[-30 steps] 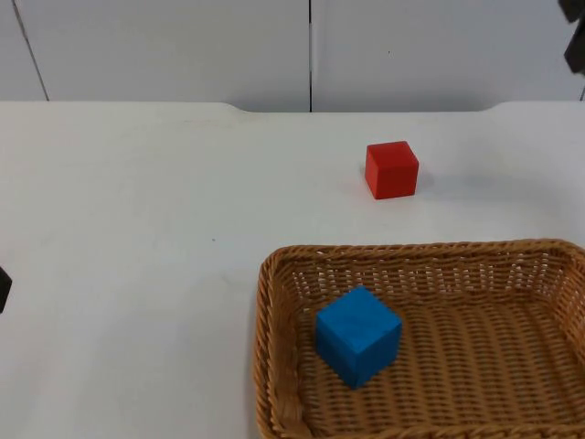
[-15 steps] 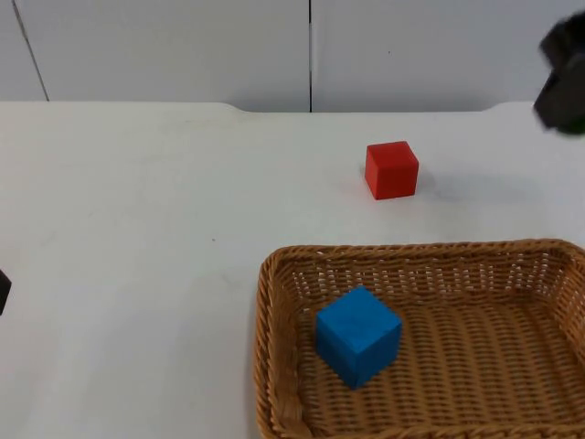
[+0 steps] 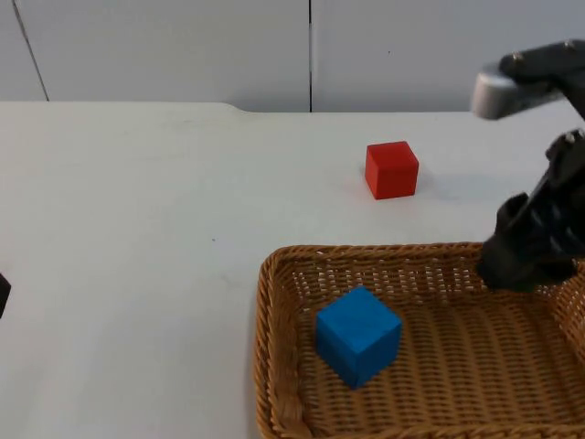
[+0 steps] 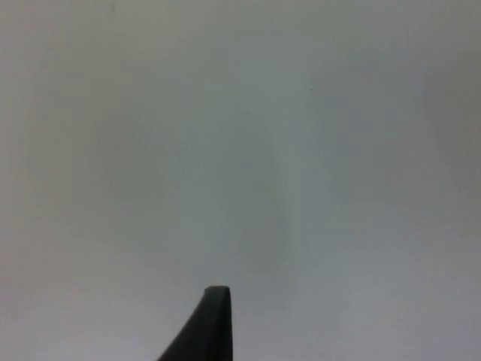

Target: Place all geometric objects except the red cube into the basket.

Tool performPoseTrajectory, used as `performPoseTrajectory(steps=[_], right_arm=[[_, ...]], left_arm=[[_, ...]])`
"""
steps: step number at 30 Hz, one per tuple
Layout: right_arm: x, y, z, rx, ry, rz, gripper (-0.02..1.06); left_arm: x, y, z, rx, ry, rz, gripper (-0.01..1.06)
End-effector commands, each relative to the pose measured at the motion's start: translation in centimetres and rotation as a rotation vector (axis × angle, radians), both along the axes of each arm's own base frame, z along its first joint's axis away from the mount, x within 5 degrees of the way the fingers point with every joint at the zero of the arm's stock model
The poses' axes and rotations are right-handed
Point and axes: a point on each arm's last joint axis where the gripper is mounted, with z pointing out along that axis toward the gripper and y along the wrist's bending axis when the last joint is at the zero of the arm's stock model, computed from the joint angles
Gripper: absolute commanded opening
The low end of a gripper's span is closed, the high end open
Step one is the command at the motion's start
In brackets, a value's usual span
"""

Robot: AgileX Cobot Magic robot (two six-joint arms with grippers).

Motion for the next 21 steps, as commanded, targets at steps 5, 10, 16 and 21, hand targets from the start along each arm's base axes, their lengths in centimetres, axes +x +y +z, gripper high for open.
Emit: performPoseTrajectory(steps=[5, 10, 16, 21], right_arm=[[-0.6, -0.3, -1.5, 0.061, -0.107, 0.003, 0.00], [-0.3, -0.1, -3.1, 0.036, -0.070, 0.003, 0.00], [0.2, 0.2, -6.0, -0.004, -0.010, 0.003, 0.14], [0.2, 0.2, -7.3, -0.026, 0.023, 0.003, 0.52]], left_arm=[[-0.1, 0.1, 0.0, -0.003, -0.004, 0.010, 1.05], [-0.1, 0.1, 0.0, -0.003, -0.004, 0.010, 1.05], [-0.1, 0.1, 0.0, -0.003, -0.004, 0.010, 1.05], [-0.1, 0.1, 0.0, -0.003, -0.004, 0.010, 1.05]])
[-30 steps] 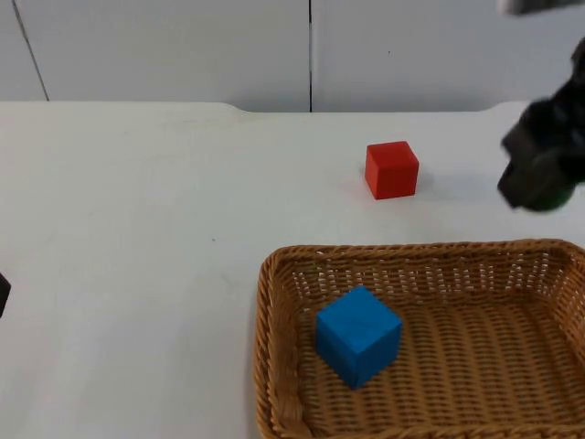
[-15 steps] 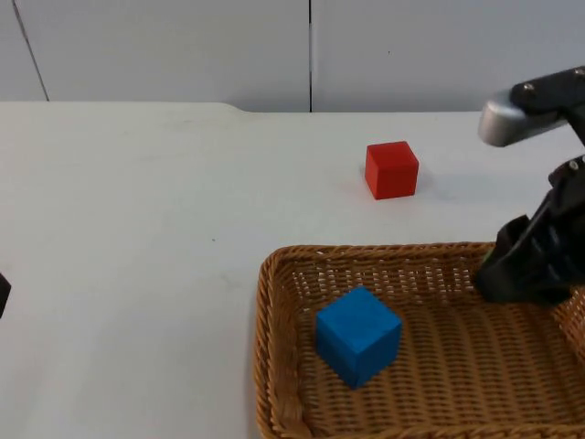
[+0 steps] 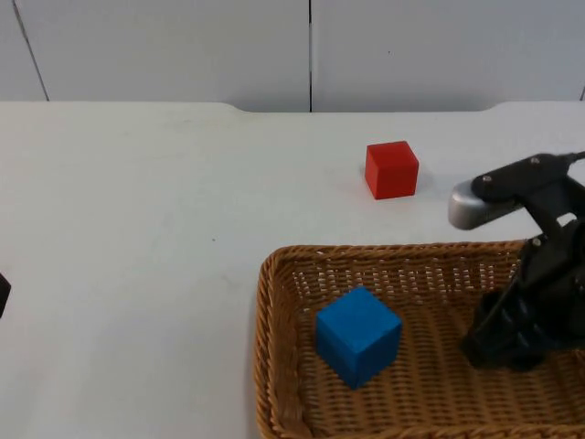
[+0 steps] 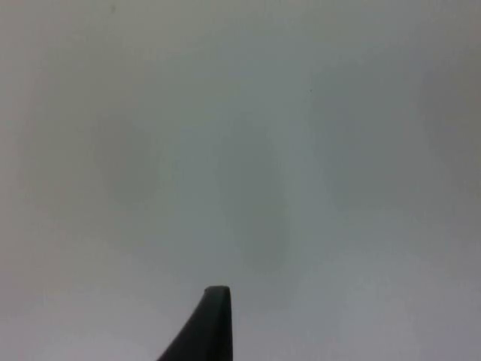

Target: Place all geometric objects except the red cube into the basket.

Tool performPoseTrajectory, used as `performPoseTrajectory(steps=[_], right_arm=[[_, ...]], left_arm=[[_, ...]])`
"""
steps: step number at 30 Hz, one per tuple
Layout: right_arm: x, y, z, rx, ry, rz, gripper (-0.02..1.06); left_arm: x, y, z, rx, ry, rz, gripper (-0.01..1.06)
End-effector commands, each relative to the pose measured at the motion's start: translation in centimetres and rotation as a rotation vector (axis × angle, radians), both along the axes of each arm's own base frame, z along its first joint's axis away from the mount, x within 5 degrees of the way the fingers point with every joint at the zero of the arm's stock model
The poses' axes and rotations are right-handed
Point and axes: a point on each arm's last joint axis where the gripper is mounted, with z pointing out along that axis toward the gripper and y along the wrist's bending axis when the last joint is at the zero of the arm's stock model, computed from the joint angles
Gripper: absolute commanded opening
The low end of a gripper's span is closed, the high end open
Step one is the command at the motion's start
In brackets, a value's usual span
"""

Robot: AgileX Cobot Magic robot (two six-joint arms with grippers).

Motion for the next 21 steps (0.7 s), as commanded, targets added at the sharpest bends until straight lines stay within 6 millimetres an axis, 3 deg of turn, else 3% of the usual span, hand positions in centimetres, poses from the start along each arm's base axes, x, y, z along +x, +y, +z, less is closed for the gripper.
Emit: performPoseTrajectory(steps=[1, 2, 5, 9, 12, 13, 15, 18, 19, 21], right_arm=[[0.1, 0.2, -0.1, 0.005, -0.013, 0.007, 0.63], [0.1, 0.2, -0.1, 0.007, -0.012, 0.003, 0.73], [0.1, 0.2, 0.2, 0.013, -0.022, 0.003, 0.82], [0.1, 0.2, 1.6, 0.032, -0.050, 0.003, 0.85], [-0.3, -0.1, 4.1, 0.054, -0.080, 0.004, 0.85], [-0.5, -0.2, 5.9, 0.058, -0.083, 0.006, 0.85], [-0.7, -0.3, 6.6, 0.058, -0.081, 0.007, 0.85], [-1.8, -1.0, 12.1, 0.073, -0.117, 0.022, 0.85], [-1.8, -1.0, 12.1, 0.073, -0.117, 0.022, 0.85], [-2.5, -1.4, 14.8, 0.110, -0.171, 0.022, 0.85]], left_arm=[[-0.1, 0.1, 0.0, -0.003, -0.004, 0.010, 1.05], [-0.1, 0.1, 0.0, -0.003, -0.004, 0.010, 1.05], [-0.1, 0.1, 0.0, -0.003, -0.004, 0.010, 1.05], [-0.1, 0.1, 0.0, 0.001, -0.007, 0.008, 1.05], [-0.1, 0.1, 0.0, 0.001, -0.007, 0.008, 1.05], [-0.1, 0.1, 0.0, 0.001, -0.007, 0.008, 1.05], [-0.1, 0.1, 0.0, 0.001, -0.007, 0.008, 1.05], [-0.1, 0.1, 0.0, 0.001, -0.007, 0.008, 1.05], [-0.1, 0.1, 0.0, 0.001, -0.007, 0.008, 1.05], [-0.1, 0.1, 0.0, 0.001, -0.007, 0.008, 1.05]])
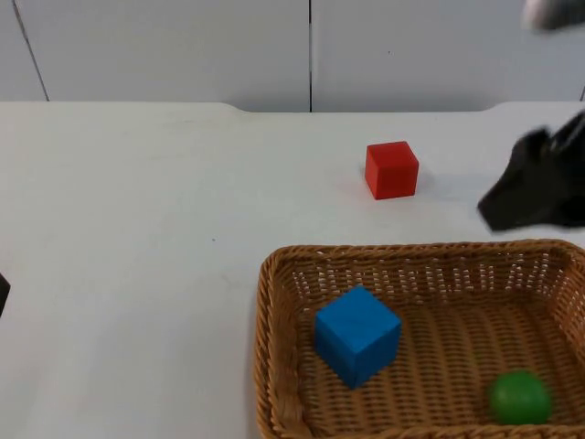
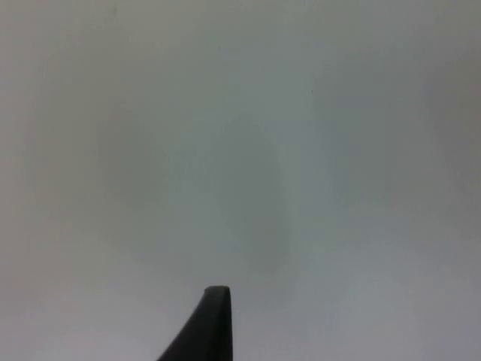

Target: Place all geometric objects except the red cube into the basket.

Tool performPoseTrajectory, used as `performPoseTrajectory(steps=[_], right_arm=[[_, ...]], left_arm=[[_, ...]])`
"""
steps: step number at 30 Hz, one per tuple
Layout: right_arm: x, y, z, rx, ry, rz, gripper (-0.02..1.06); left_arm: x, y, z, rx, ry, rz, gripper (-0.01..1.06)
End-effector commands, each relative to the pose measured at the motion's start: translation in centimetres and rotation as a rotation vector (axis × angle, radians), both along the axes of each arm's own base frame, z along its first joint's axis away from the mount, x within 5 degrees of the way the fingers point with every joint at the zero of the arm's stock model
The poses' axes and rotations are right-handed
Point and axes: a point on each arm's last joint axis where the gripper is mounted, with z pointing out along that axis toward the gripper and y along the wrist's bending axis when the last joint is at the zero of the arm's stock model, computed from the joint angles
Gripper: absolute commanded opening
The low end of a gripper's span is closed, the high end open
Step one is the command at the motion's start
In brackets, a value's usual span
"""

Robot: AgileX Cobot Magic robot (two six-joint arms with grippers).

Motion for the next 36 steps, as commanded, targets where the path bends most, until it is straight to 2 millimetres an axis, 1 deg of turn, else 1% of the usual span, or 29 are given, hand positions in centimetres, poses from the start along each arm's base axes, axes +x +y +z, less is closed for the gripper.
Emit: performPoseTrajectory(steps=[1, 2, 3, 4, 7, 8, 9, 12, 14, 15, 16, 18, 19, 20, 21, 22, 23, 24, 26, 27, 29, 32, 33, 36], right_arm=[[-0.9, -0.6, 2.5, 0.018, -0.044, 0.010, 0.85], [-1.5, -1.0, 3.8, 0.042, -0.082, 0.010, 0.85], [-1.9, -1.3, 4.5, 0.059, -0.108, 0.010, 0.85], [-1.9, -1.3, 4.5, 0.059, -0.108, 0.010, 0.85], [-3.4, -2.2, 6.5, 0.108, -0.183, 0.010, 0.84], [-3.7, -2.4, 7.0, 0.118, -0.198, 0.010, 0.84], [-3.7, -2.4, 7.0, 0.118, -0.198, 0.010, 0.84], [-4.8, -3.2, 8.3, 0.153, -0.252, 0.009, 0.84], [-5.6, -3.7, 9.1, 0.174, -0.285, 0.009, 0.84], [-5.6, -3.7, 9.1, 0.174, -0.285, 0.009, 0.84], [-6.2, -4.1, 9.7, 0.187, -0.303, 0.009, 0.84], [-7.1, -4.7, 10.4, 0.204, -0.331, 0.009, 0.84], [-7.9, -5.2, 10.9, 0.218, -0.352, 0.010, 0.84], [-7.9, -5.2, 10.9, 0.218, -0.352, 0.010, 0.84], [-8.6, -5.7, 11.4, 0.229, -0.368, 0.010, 0.84], [-9.5, -6.2, 11.8, 0.241, -0.386, 0.010, 0.84], [-9.9, -6.5, 12.0, 0.248, -0.397, 0.010, 0.84], [-11.1, -7.3, 12.5, 0.267, -0.430, 0.012, 0.84], [-12.2, -8.0, 12.8, 0.278, -0.459, 0.017, 0.84], [-12.2, -8.0, 12.8, 0.278, -0.459, 0.017, 0.84], [-13.9, -9.1, 13.0, 0.290, -0.513, 0.031, 0.84], [-15.9, -10.4, 12.7, 0.316, -0.567, 0.032, 0.84], [-15.9, -10.4, 12.7, 0.316, -0.567, 0.032, 0.84], [-17.5, -11.5, 12.1, 0.341, -0.600, 0.031, 0.84]], left_arm=[[-0.1, 0.1, 0.0, -0.002, -0.007, 0.010, 1.05], [-0.1, 0.1, 0.0, -0.003, -0.008, 0.010, 1.05], [-0.1, 0.1, 0.0, -0.003, -0.008, 0.010, 1.05], [-0.1, 0.1, 0.0, -0.003, -0.008, 0.010, 1.05], [-0.1, 0.1, 0.0, -0.003, -0.008, 0.010, 1.05], [-0.1, 0.1, 0.0, -0.002, -0.004, 0.010, 1.05], [-0.1, 0.1, 0.0, -0.002, -0.004, 0.010, 1.05], [-0.3, 0.1, 0.2, -0.006, 0.020, 0.010, 1.05], [-0.4, 0.1, 1.2, -0.004, 0.010, 0.001, 1.05], [-0.4, 0.1, 1.2, -0.004, 0.010, 0.001, 1.05], [-0.5, 0.1, 1.8, -0.004, -0.003, -0.005, 1.05], [-1.2, 0.2, 3.3, -0.012, -0.061, -0.021, 1.05], [-1.7, 0.2, 4.0, -0.024, -0.097, -0.021, 1.05], [-1.7, 0.2, 4.0, -0.024, -0.097, -0.021, 1.05], [-2.3, 0.3, 4.6, -0.026, -0.136, -0.031, 1.05], [-3.6, 0.5, 5.5, -0.036, -0.210, -0.039, 1.05], [-4.0, 0.6, 5.8, -0.040, -0.235, -0.039, 1.05], [-4.8, 0.8, 6.3, -0.047, -0.277, -0.040, 1.05], [-6.8, 1.1, 7.4, -0.066, -0.387, -0.039, 1.05], [-6.8, 1.1, 7.4, -0.066, -0.387, -0.039, 1.05], [-8.7, 1.5, 8.0, -0.081, -0.477, -0.039, 1.05], [-11.5, 2.0, 8.5, -0.099, -0.586, -0.041, 1.05], [-11.5, 2.0, 8.5, -0.099, -0.586, -0.041, 1.05], [-14.1, 2.5, 8.1, -0.103, -0.651, -0.050, 1.05]])
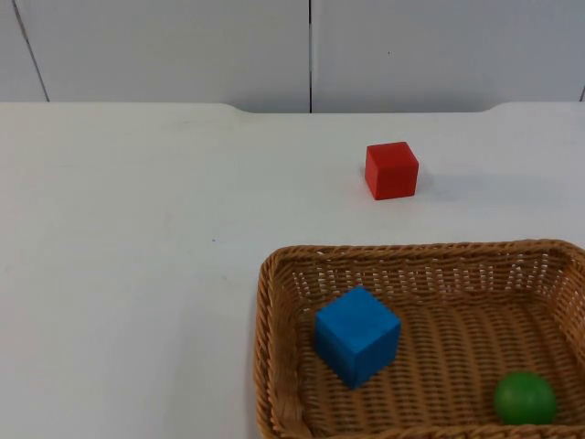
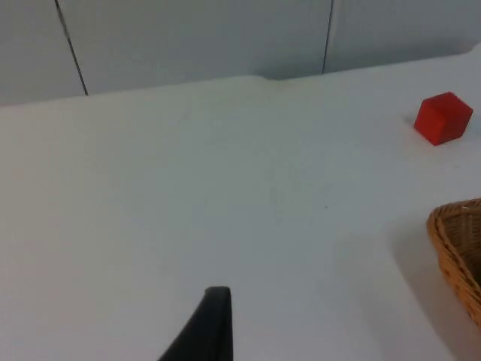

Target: Place all geometric objects except the red cube into the basket.

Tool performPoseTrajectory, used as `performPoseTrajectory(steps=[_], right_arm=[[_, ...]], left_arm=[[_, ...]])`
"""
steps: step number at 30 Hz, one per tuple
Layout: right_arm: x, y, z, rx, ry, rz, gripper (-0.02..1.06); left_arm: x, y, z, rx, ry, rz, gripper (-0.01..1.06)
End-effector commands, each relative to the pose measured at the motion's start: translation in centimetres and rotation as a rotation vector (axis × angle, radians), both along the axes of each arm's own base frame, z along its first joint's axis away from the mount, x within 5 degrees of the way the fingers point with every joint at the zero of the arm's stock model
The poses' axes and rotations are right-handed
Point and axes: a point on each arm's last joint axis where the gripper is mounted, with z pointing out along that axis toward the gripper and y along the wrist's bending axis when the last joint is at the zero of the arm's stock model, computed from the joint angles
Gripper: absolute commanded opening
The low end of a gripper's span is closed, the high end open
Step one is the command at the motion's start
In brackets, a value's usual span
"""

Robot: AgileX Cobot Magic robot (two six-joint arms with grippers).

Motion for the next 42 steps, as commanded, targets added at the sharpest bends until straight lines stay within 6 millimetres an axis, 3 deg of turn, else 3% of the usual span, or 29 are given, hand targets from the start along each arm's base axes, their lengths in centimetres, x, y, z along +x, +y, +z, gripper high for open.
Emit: performPoseTrajectory(steps=[1, 5, 9, 16, 29, 36, 42], right_arm=[[-1.1, -0.7, -0.5, 0.000, -0.021, 0.003, 0.84], [-2.3, -1.5, -1.2, 0.008, -0.035, 0.003, 0.84], [-3.3, -2.4, -2.8, -0.028, -0.018, -0.009, 0.84], [-3.8, -2.9, -4.8, -0.068, 0.041, -0.022, 0.84], [-5.4, -3.9, -8.1, -0.085, 0.059, -0.026, 0.84], [-5.3, -4.0, -10.0, -0.132, 0.173, -0.036, 0.84], [-5.3, -3.9, -10.1, -0.133, 0.179, -0.036, 0.84]], left_arm=[[-1.4, 0.2, -0.6, 0.000, -0.017, -0.011, 1.05], [-2.8, 0.4, -2.4, 0.016, -0.050, -0.019, 1.05], [-2.6, 0.3, -3.9, 0.025, 0.018, -0.026, 1.05], [-2.5, 0.5, -4.5, 0.049, 0.053, -0.011, 1.05], [-2.4, 0.9, -4.5, 0.036, 0.058, 0.042, 1.05], [-2.4, 0.9, -4.5, 0.036, 0.058, 0.042, 1.05], [-2.4, 0.9, -4.5, 0.051, 0.055, 0.034, 1.05]])
